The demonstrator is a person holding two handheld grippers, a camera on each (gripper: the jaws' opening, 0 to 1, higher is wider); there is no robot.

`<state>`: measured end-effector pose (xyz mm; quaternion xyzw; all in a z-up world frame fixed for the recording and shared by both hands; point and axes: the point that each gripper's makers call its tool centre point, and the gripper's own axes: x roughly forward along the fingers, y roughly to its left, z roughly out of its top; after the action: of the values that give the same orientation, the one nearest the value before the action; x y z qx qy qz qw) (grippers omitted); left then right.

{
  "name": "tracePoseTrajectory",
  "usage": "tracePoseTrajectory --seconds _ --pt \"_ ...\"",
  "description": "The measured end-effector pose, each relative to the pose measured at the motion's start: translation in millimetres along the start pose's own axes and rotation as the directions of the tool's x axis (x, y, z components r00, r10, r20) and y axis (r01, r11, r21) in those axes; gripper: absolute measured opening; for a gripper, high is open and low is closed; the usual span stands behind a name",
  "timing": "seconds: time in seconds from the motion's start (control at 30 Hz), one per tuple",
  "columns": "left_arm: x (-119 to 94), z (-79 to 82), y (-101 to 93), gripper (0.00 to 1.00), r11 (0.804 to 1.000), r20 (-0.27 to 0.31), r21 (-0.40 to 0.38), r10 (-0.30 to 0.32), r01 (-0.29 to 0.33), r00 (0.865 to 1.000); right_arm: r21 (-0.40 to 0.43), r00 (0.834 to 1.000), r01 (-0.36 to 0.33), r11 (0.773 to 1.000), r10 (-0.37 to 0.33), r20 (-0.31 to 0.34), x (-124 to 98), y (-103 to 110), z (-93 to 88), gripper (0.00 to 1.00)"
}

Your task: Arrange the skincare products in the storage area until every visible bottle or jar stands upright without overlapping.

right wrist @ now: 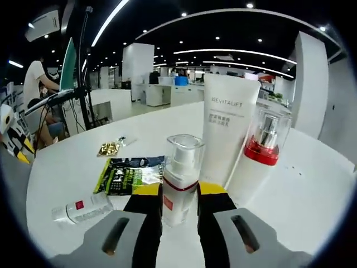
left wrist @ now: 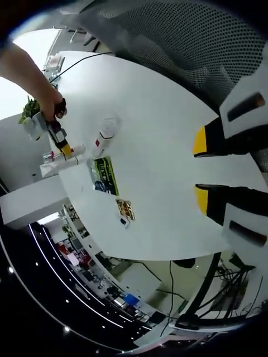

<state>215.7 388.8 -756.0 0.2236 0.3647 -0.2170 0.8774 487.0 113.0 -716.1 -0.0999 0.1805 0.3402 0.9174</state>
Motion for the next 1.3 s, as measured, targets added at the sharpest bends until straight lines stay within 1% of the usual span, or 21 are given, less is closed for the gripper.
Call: tracePoseTrajectory --seconds 0.07,0.17,0.2,0.57,0.67,0.77,0.83,0.87,0.9,0.93,0.97,1.03,1.07,1.1,1.17,1.2,1.23,1.27,1.3 --pt "0 0.0 0.4 0.2 1.0 0.001 -0.001 0.001 -0.001 1.0 -0.004 1.0 -0.005 1.0 0.005 0.0 2 0 -2.0 0.21" --pt "0 -1.1 -0.2 0.2 1.0 -0.007 -0.001 -0.002 0.002 1.0 -0.02 1.0 0.007 1.0 -0.007 -0.008 3 -1 -6.7 0.21" --pt "0 -0.7 -0.3 0.2 1.0 -0.006 0.0 -0.002 0.002 1.0 -0.024 1.0 0.01 1.0 -0.01 0.004 2 -2 -5.9 0.21" --pt "1 -0.5 -0.5 0.2 1.0 -0.004 -0.001 -0.001 0.001 1.0 0.019 0.999 0.023 1.0 -0.024 0.045 -6 -3 -10.7 0.21" --pt "1 -0.6 -0.9 0.2 1.0 -0.004 0.0 -0.002 0.002 1.0 0.013 0.999 0.013 1.0 -0.013 0.038 -6 1 -12.9 0.21" --pt "1 -0.4 -1.3 0.2 1.0 -0.004 0.002 -0.003 0.003 1.0 0.022 0.999 0.016 1.0 -0.017 0.04 -6 1 -12.7 0.21" --pt "1 -1.0 -1.5 0.2 1.0 -0.007 0.004 -0.003 0.003 1.0 0.029 0.999 0.017 0.999 -0.018 0.031 -5 0 -12.7 0.21" --pt "1 -0.7 -1.4 0.2 1.0 -0.006 0.004 -0.003 0.003 1.0 0.049 1.0 0.018 0.999 -0.018 0.004 -4 0 -16.6 0.21" --pt "1 -0.3 -1.6 0.2 1.0 -0.005 0.003 -0.004 0.004 1.0 0.06 0.999 0.02 0.998 -0.017 -0.045 -4 0 -24.6 0.21" --pt "1 -0.3 -1.8 0.2 1.0 -0.006 0.002 -0.004 0.004 1.0 0.015 0.996 0.028 1.0 -0.026 -0.08 -4 -1 -31.5 0.22" --pt "1 -0.3 -1.8 0.2 1.0 -0.007 0.004 -0.004 0.004 1.0 0.012 0.998 0.023 1.0 -0.022 -0.062 -2 1 -29.9 0.24" --pt "1 0.2 -1.7 0.2 1.0 -0.004 0.002 -0.004 0.004 1.0 0.046 0.997 0.018 0.999 -0.014 -0.082 -2 3 -34.5 0.31" --pt "1 0.1 -1.6 0.2 1.0 -0.004 0.003 -0.003 0.003 1.0 0.062 0.996 0.024 0.998 -0.018 -0.089 -2 3 -35.7 0.33" --pt "1 0.1 -1.5 0.2 1.0 -0.003 0.003 -0.002 0.002 1.0 0.064 0.996 0.025 0.998 -0.02 -0.088 -2 3 -35.4 0.33" --pt "1 0.0 -1.6 0.2 1.0 -0.004 0.002 -0.003 0.003 1.0 0.117 0.994 0.047 0.992 -0.034 -0.105 -3 2 -35.8 0.32" --pt "1 0.1 -1.6 0.2 1.0 -0.004 0.003 -0.003 0.003 1.0 0.161 0.992 0.068 0.985 -0.049 -0.12 -3 1 -36.9 0.32" --pt "1 0.2 -1.6 0.2 1.0 -0.003 0.004 -0.003 0.003 1.0 0.188 0.991 0.081 0.979 -0.058 -0.122 -3 0 -36.6 0.32" --pt "0 0.3 -1.7 0.2 1.0 -0.003 0.004 -0.003 0.003 1.0 0.218 0.985 0.124 0.968 -0.093 -0.145 -4 -4 -38.9 0.31" --pt "0 0.2 -1.8 0.2 1.0 -0.004 0.003 -0.003 0.003 1.0 0.253 0.982 0.146 0.956 -0.109 -0.154 -4 -4 -39.3 0.31"
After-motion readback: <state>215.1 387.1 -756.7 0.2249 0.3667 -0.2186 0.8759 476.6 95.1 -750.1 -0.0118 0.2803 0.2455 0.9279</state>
